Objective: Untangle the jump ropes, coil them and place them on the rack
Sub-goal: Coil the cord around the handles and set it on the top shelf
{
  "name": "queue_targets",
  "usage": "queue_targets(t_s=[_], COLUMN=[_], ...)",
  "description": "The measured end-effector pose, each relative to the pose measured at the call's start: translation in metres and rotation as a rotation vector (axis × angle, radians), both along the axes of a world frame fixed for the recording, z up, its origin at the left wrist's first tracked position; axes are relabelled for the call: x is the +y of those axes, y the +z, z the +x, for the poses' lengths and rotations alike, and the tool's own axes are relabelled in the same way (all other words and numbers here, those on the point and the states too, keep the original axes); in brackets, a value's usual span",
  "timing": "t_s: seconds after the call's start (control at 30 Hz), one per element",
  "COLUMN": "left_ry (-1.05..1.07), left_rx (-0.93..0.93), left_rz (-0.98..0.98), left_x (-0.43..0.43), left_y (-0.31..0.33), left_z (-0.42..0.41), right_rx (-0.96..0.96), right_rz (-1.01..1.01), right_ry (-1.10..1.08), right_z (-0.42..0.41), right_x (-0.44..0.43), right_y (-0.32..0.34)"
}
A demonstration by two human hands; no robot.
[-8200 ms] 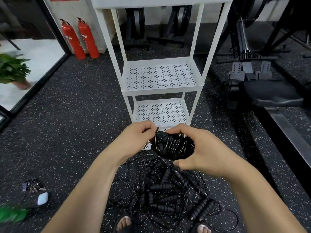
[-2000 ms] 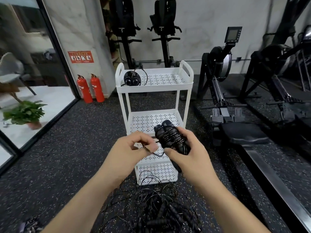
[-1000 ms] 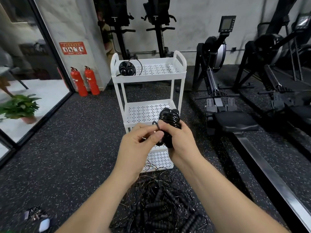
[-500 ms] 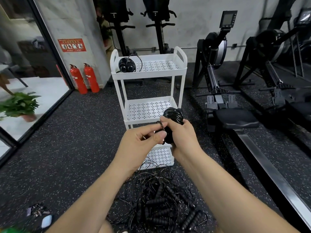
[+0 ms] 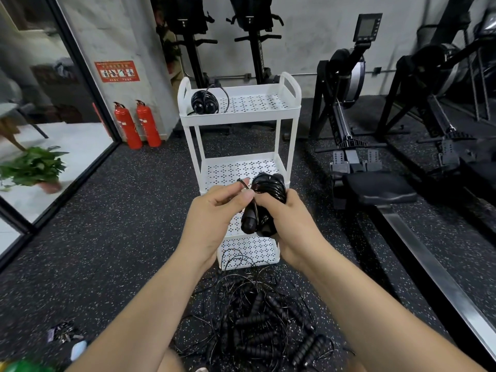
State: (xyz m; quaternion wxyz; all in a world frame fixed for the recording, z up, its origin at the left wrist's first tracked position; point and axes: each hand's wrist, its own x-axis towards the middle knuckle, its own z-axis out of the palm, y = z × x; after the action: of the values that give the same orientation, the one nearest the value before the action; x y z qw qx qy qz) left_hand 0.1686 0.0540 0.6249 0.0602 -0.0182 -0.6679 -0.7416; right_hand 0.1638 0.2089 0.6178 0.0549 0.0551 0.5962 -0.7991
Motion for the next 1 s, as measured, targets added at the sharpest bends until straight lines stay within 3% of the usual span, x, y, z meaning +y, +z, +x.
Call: queue_targets(t_s=[0.3, 0.53, 0.7, 0.83, 1.0], left_ry=[-0.099, -0.04, -0.148, -0.041, 0.072], left_rx=[-0.132, -0.115, -0.211, -0.28, -0.276], left_rz=[0.041, 0.029, 0.083, 0.188, 0.135], left_x=[-0.007, -0.011, -0.012, -0.003, 0.009], left_y=[-0.003, -0.005, -0.005, -0.014, -0.019], left_z=[-0.011, -0.014, -0.012, -0.009, -0.016], right_rx=[0.027, 0.096, 0.138, 0.211, 0.248], right_rz=[-0.126, 0.012, 0.051, 0.085, 0.153], right_ry=[0.09, 0.191, 0.151, 0.143, 0.181], right_z=[0.01, 0.007, 0.009, 0.011, 0.012], right_x=[0.001, 0.007, 0.014, 0.009, 0.001], right_y=[-0.004, -0.004, -0.013, -0.021, -0.021])
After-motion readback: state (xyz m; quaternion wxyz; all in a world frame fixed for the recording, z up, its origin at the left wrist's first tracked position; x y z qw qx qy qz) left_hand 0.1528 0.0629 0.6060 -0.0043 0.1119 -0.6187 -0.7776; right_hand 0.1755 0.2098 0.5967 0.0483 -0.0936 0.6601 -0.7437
